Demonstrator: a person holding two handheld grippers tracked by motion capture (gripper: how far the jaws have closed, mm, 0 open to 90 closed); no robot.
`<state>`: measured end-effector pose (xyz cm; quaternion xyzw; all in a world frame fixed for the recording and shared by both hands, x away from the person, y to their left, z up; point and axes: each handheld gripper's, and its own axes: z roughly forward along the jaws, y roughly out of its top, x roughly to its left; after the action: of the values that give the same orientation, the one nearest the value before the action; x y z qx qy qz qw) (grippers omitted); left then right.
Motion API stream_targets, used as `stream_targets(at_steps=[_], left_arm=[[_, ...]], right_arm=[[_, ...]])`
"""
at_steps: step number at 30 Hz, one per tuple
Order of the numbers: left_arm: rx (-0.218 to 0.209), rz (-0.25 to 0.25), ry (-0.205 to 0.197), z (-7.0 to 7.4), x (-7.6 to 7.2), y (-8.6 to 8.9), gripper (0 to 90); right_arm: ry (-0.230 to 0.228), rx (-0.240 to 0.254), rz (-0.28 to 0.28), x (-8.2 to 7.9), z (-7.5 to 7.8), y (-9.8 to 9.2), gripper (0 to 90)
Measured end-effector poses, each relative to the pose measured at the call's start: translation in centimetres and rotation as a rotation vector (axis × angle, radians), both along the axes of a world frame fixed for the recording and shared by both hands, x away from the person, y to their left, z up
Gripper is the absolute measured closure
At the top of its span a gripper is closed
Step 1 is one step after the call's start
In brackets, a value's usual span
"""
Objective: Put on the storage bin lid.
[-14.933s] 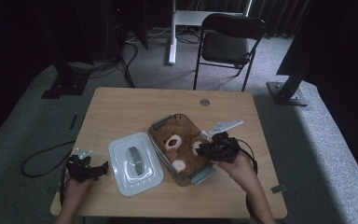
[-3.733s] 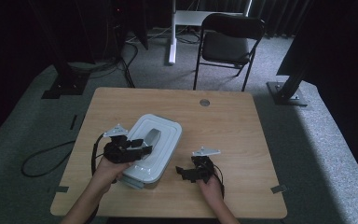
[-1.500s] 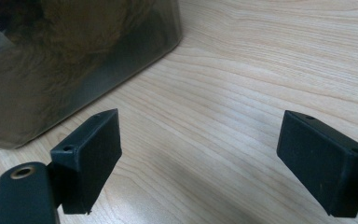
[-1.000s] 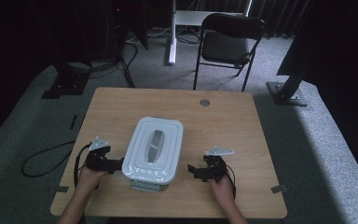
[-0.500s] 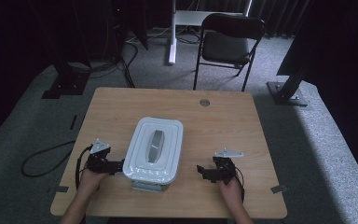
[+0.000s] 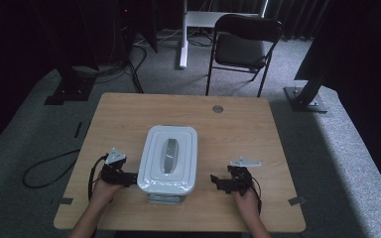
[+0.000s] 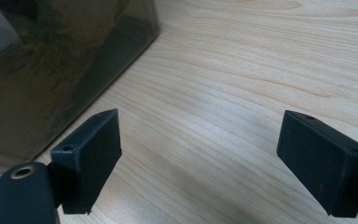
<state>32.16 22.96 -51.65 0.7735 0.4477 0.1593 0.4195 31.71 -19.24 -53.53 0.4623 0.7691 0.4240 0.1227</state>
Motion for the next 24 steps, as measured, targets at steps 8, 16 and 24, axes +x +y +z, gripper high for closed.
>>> stream_targets(at_steps=[8, 16, 24], left_arm=[[0.006, 0.024, -0.008, -0.8, -0.5, 0.9, 1.3], [0.014, 0.132, 0.000, -2.0, -1.4, 3.5, 1.3], [0.045, 0.233, -0.008, -2.5, -2.7, 5.3, 1.3]], right_arm=[[-0.013, -0.018, -0.050, -0.5, -0.4, -1.5, 13.0], [-0.060, -0.092, -0.152, -1.2, -1.4, -3.8, 12.3], [-0.084, -0.092, -0.227, -2.1, -1.8, -6.0, 12.2]])
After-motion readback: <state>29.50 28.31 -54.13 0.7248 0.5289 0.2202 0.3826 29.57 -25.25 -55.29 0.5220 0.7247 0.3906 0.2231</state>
